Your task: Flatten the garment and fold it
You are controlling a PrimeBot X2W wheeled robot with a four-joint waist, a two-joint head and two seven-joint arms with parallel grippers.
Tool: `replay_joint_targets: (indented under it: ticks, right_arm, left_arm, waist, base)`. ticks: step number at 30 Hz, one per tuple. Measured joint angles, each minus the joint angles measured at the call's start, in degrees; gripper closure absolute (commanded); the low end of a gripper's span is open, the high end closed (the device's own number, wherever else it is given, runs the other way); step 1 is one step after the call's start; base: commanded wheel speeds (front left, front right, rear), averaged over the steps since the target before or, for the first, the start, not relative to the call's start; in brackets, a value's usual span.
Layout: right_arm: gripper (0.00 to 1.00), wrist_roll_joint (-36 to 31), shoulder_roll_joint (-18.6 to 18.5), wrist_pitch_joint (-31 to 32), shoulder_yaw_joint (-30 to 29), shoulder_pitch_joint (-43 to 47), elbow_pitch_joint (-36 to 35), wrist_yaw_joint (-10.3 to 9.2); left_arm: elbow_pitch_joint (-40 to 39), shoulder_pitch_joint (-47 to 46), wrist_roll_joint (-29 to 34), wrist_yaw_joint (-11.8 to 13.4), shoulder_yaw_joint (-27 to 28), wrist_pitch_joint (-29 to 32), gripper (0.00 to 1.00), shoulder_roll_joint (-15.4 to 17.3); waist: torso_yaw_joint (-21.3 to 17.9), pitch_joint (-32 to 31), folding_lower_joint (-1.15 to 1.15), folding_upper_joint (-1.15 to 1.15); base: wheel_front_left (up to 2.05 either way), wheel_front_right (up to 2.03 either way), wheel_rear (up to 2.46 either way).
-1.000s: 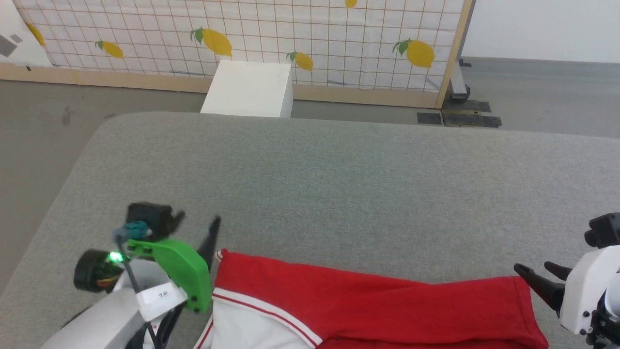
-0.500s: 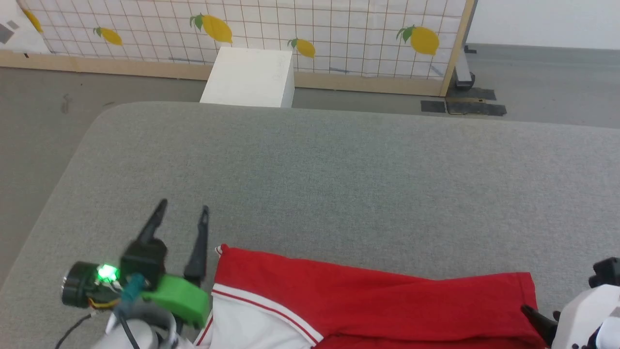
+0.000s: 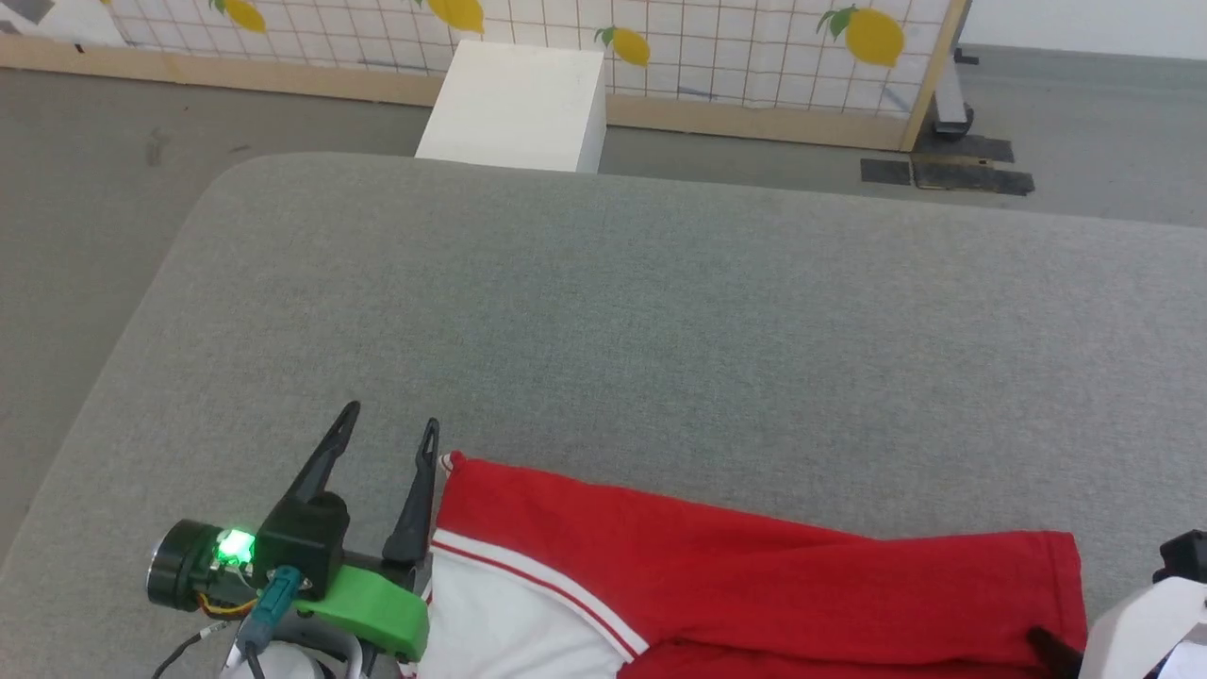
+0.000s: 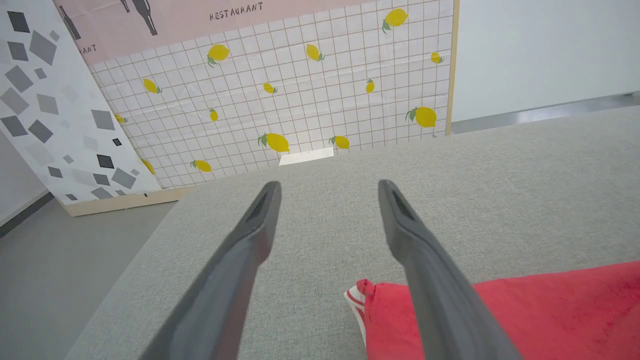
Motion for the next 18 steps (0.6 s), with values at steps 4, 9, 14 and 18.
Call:
replay_joint_targets:
  ticks: [4,9,14,18]
  right_arm:
    - [0.0,0.0,0.36,0.79,-0.08,-0.02,0.37,0.0]
    - [0.0,0.11,0.32,0.97,0.11,-0.04,0.47,0.0]
    - [1.0,0.18,0.01,0.92,1.0,-0.08,-0.11,-0.01]
    - [1.0,0.19,0.01,0.85,2.53,-0.25,-0.69,-0.01]
  left_arm:
    - [0.67,0.56,0.73,-2.54,2.47,0.0,0.0,-1.53]
    - [1.79,1.24,3.09,-4.7,5.04,0.0,0.0,-3.48]
    - [2.34,1.41,4.22,-6.19,7.02,0.0,0.0,-5.28]
    - [2.78,1.71,5.8,-7.42,8.32,0.0,0.0,-6.41]
  waist:
    - [0.57,0.95,0.0,0.0]
    - [1.11,2.21,0.0,0.0]
    - [1.52,3.54,0.0,0.0]
    - [1.67,4.19,0.0,0.0]
  base:
    - [0.0,0.0,0.0]
    - [0.0,0.0,0.0]
    - [0.0,0.0,0.0]
    - [0.0,0.0,0.0]
